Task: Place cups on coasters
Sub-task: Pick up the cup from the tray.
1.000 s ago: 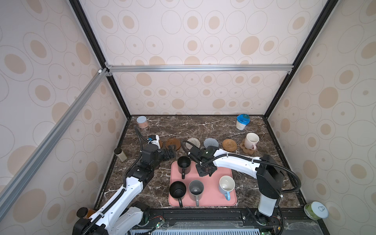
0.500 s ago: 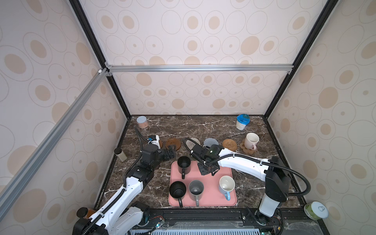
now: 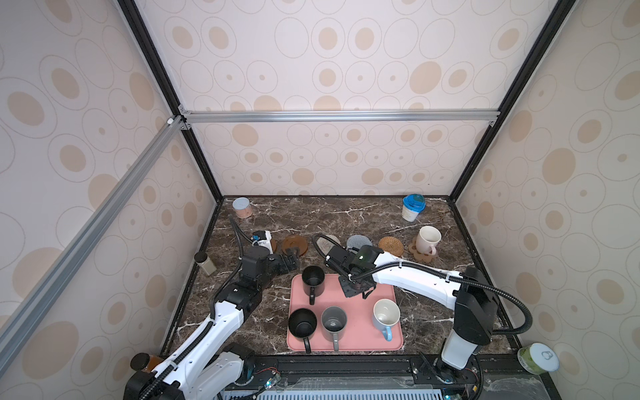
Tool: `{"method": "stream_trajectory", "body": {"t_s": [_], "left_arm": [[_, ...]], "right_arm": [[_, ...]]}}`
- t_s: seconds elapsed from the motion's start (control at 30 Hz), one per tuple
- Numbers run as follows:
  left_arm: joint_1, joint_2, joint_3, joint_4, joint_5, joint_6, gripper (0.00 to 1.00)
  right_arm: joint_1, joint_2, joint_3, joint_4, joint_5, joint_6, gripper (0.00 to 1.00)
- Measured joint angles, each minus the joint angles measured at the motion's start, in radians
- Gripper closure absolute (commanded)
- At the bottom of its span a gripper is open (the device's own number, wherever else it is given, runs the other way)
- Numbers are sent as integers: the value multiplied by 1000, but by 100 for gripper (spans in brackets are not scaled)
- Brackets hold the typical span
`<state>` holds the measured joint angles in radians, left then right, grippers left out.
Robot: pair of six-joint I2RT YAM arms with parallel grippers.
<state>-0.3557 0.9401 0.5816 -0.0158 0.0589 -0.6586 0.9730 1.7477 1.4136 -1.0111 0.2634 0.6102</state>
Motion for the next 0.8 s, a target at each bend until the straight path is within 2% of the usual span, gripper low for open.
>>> {"method": "stream_trajectory", "body": {"t_s": [0.8], "left_arm": [[0, -4, -1, 0, 0, 0, 0]], "right_arm": [[-90, -51, -3, 2, 10, -23, 96]]}}
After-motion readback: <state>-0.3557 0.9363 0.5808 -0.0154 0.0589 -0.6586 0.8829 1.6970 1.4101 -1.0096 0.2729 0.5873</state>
